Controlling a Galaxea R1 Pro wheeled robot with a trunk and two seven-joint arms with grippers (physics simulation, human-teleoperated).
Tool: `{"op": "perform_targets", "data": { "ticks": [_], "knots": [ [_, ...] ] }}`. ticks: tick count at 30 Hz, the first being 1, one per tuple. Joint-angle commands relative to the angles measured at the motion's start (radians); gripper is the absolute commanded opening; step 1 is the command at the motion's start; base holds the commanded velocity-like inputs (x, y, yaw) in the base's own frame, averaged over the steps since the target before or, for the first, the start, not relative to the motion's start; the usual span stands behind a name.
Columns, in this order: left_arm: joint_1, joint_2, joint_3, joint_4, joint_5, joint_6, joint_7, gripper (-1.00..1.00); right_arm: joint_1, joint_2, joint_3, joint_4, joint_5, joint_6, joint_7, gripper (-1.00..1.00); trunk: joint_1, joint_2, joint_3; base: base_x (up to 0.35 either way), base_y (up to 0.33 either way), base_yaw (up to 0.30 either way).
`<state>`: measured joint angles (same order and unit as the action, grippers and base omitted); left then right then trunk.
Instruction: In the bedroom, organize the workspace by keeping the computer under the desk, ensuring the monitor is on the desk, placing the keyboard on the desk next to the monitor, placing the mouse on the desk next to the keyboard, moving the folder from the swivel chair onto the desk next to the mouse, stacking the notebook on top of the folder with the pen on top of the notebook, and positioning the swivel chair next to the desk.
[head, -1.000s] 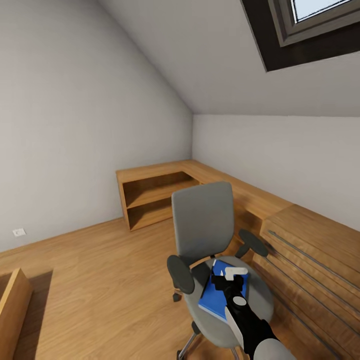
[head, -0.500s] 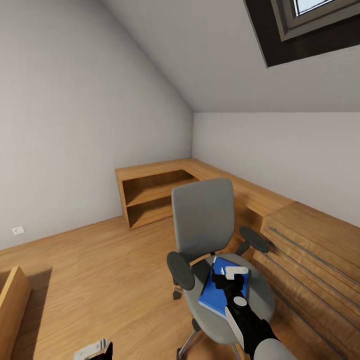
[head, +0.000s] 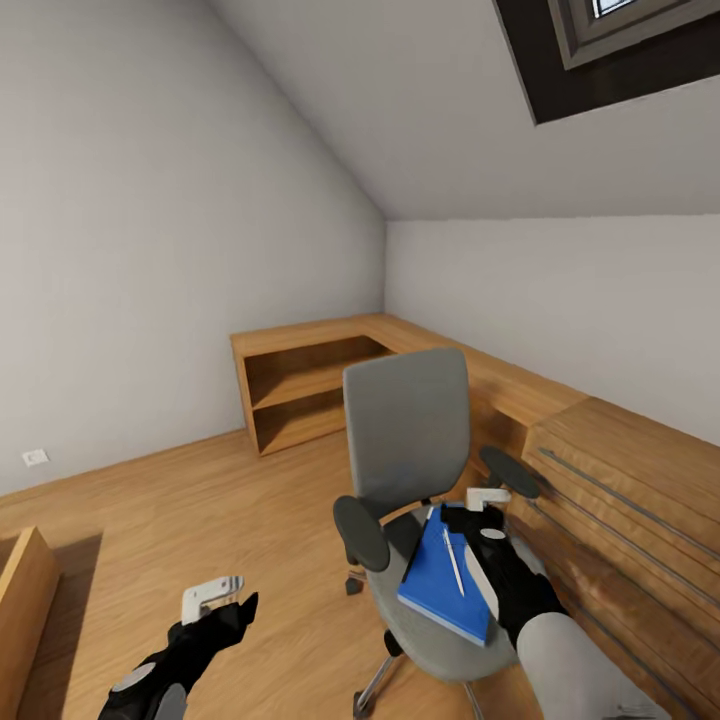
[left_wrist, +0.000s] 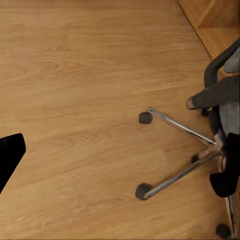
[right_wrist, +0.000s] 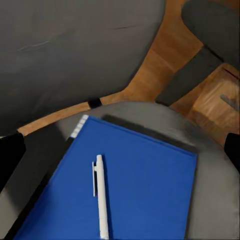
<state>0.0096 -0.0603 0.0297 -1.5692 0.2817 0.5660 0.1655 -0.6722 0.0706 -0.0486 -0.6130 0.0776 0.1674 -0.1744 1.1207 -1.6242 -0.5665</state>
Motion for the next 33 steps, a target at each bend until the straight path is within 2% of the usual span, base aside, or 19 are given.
{"op": "perform_targets", "data": {
  "ticks": [1, 2, 4, 6, 8, 12, 20, 25, 33],
  "knots": [
    [-0.021, -0.009, 0.001, -0.002, 0.009, 0.029, 0.008, 1.0, -0.025, -0.005, -0.004, -0.002, -0.001, 0.035, 0.0, 1.0, 0.004, -0.008, -0.004, 0.0, 0.0, 0.0],
    [-0.053, -0.023, 0.001, 0.002, 0.008, 0.07, 0.009, 1.0, -0.067, -0.018, -0.005, 0.001, -0.013, 0.078, 0.0, 1.0, 0.008, -0.015, -0.008, 0.0, 0.0, 0.0],
    [-0.086, -0.037, 0.0, 0.007, 0.008, 0.109, 0.01, 1.0, -0.123, -0.041, -0.005, 0.017, -0.028, 0.128, 0.0, 1.0, 0.015, -0.029, -0.014, 0.0, 0.0, 0.0],
    [-0.106, -0.045, -0.001, 0.01, 0.008, 0.132, 0.009, 1.0, -0.176, -0.062, -0.005, 0.051, -0.045, 0.186, 0.001, 1.0, 0.023, -0.043, -0.02, 0.0, 0.0, 0.0],
    [-0.114, -0.048, -0.001, 0.016, 0.006, 0.141, 0.01, 1.0, -0.203, -0.071, -0.005, 0.072, -0.058, 0.234, 0.001, 1.0, 0.031, -0.057, -0.026, 0.0, 0.0, 0.0],
    [-0.118, -0.048, 0.001, 0.019, 0.004, 0.145, 0.01, 1.0, -0.217, -0.074, -0.006, 0.084, -0.066, 0.285, 0.002, 1.0, 0.046, -0.085, -0.039, 0.0, 0.0, 0.0],
    [-0.12, -0.042, 0.013, 0.018, 0.002, 0.125, 0.011, 1.0, -0.222, -0.046, -0.004, 0.122, -0.101, 0.408, 0.003, 1.0, 0.077, -0.141, -0.064, 0.0, 0.0, 0.0],
    [-0.12, -0.04, 0.039, 0.015, 0.002, 0.123, 0.01, 1.0, -0.222, -0.035, -0.004, 0.157, -0.11, 0.425, 0.057, 1.0, 0.096, -0.176, -0.08, 0.0, 0.0, 0.0],
    [-0.12, -0.039, 0.042, 0.014, 0.002, 0.123, 0.011, 1.0, -0.221, -0.038, -0.005, 0.16, -0.11, 0.419, 0.07, 1.0, 0.127, -0.232, -0.105, 0.0, 0.0, 0.0]
  ]
}}
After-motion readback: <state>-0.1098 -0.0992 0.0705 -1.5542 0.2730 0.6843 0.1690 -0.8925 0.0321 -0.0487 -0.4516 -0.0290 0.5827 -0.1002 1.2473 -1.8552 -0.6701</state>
